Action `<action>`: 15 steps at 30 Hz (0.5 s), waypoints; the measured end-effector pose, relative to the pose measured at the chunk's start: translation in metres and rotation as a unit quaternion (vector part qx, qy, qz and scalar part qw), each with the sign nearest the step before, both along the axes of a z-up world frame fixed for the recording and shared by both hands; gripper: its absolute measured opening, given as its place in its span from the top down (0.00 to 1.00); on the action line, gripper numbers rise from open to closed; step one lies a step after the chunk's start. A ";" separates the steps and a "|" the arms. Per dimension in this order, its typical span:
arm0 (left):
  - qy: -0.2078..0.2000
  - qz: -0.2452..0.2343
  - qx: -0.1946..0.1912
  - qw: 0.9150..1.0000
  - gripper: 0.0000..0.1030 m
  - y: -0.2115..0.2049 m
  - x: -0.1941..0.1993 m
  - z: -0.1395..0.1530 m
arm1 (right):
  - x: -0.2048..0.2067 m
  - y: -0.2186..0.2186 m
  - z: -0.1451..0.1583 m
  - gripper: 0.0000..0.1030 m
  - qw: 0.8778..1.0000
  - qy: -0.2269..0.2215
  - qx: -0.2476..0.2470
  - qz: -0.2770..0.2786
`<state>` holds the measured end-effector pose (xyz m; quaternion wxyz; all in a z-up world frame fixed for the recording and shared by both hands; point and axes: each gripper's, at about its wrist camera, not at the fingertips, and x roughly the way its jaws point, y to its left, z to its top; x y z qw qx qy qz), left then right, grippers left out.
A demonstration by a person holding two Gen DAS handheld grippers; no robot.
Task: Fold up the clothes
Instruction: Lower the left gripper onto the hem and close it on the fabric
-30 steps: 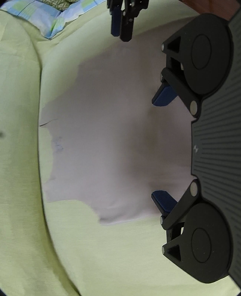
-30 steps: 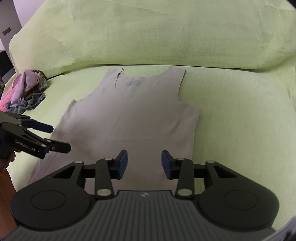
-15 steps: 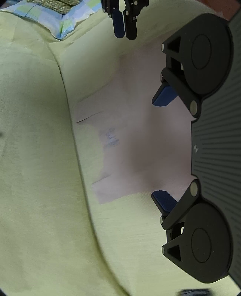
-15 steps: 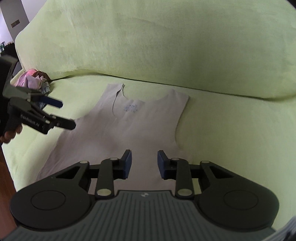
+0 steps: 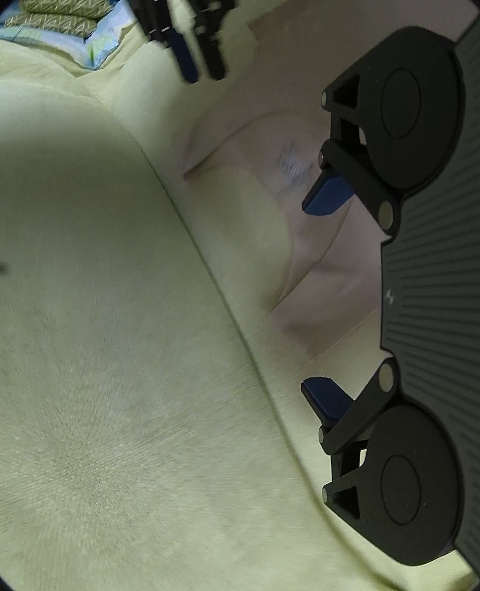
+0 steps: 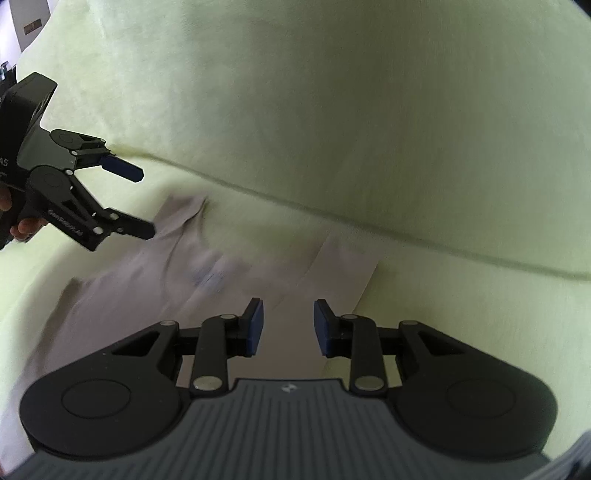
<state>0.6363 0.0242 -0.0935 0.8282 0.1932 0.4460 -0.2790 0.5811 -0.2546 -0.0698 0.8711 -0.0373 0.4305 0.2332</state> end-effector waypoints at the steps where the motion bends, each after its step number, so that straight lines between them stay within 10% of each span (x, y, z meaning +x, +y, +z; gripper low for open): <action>1: 0.003 -0.007 0.000 1.000 0.26 0.002 0.005 -0.002 | 0.002 -0.001 -0.001 0.74 1.000 -0.001 0.000 0.000; 15: 0.080 -0.075 -0.052 0.993 0.53 0.026 0.058 -0.035 | 0.036 -0.014 -0.009 0.74 1.000 -0.003 0.007 -0.011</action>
